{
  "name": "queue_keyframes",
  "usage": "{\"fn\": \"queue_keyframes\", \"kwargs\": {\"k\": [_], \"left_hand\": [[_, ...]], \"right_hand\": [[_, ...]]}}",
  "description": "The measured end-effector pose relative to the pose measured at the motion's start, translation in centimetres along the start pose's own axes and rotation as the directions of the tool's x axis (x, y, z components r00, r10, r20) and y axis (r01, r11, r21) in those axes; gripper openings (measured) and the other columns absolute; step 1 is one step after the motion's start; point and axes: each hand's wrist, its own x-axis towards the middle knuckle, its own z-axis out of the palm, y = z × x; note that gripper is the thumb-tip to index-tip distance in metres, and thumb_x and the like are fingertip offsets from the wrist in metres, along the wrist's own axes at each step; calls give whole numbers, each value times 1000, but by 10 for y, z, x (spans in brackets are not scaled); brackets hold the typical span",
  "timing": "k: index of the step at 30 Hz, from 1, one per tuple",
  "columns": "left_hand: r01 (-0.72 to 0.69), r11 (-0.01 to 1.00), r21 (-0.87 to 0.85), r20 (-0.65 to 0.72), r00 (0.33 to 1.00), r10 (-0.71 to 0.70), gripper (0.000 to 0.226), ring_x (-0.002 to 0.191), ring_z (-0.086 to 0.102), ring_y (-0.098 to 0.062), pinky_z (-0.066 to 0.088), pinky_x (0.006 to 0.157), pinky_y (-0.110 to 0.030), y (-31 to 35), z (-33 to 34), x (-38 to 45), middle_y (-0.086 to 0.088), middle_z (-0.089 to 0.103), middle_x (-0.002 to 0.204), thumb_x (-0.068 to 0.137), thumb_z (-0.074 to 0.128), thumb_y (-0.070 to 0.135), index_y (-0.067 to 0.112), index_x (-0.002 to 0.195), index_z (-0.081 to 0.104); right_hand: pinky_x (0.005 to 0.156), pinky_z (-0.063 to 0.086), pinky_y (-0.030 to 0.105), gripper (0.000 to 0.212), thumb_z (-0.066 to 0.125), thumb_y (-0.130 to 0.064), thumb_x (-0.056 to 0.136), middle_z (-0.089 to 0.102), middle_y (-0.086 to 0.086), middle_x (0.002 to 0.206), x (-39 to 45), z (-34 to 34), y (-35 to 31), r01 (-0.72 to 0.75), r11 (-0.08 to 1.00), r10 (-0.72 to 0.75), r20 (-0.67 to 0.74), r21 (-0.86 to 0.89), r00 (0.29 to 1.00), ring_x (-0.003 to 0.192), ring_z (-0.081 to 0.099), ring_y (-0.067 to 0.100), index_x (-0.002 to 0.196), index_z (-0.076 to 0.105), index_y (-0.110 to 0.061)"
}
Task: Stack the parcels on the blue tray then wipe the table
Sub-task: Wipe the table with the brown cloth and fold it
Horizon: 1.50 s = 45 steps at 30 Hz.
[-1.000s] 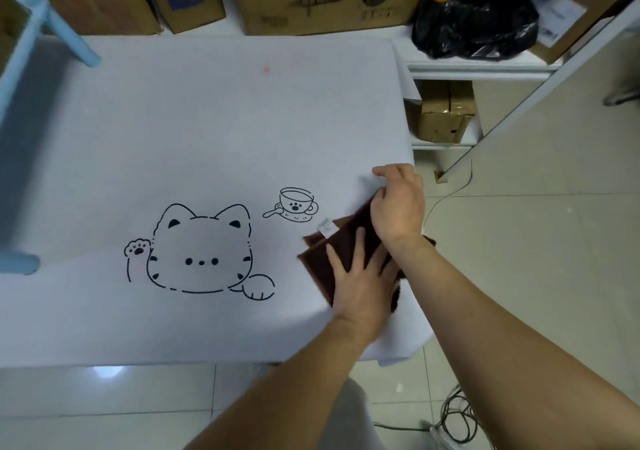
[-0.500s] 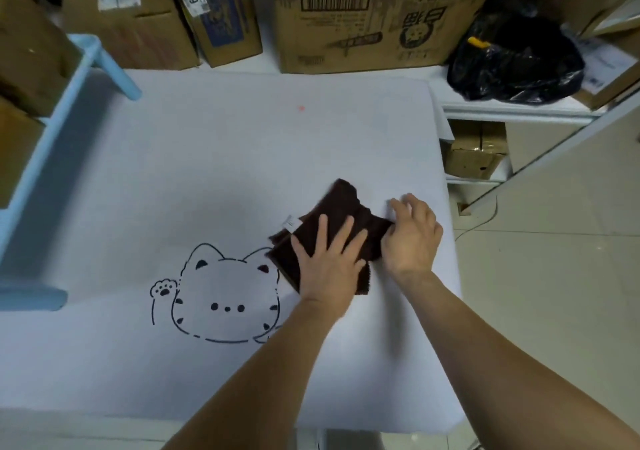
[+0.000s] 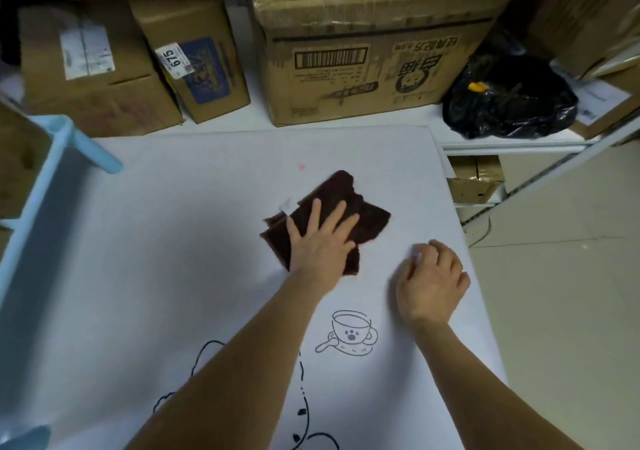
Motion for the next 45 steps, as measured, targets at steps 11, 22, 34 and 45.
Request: {"fn": "queue_keyframes", "kwargs": {"k": [11,22,34,45], "left_hand": [[40,997,-60,-68,997,-44,55,146,-14,-32,-4,104,-73,43,-7,55,6,-5,161,101,34,27,32,150,10],[-339,940,-40,54,938,341,57,146,-14,-31,-7,105,-73,102,-28,150,17,5,159,97,40,11,43,144,29],[265,948,-173,-111,952,-287,47,148,2,-23,6,112,-65,-113,-46,66,12,9,159,101,34,32,37,147,26],[589,767,-254,-120,768,-629,50,146,-11,-34,3,104,-76,-88,-3,-48,10,-2,160,100,27,43,43,149,13]], "right_hand": [[90,38,44,31,51,-25,78,58,11,122,9,13,-19,28,999,-26,-143,15,989,111,51,33,104,65,-17],[87,28,37,26,58,-27,77,60,7,120,27,21,5,11,1000,-7,-231,14,973,107,49,26,101,66,-20],[97,34,47,30,63,-14,80,56,17,125,23,2,-19,-16,976,53,-167,216,985,114,51,38,109,64,-3],[100,36,47,36,60,-4,80,53,17,129,-29,15,-94,237,941,-252,32,243,967,120,50,36,115,62,-4]]}}
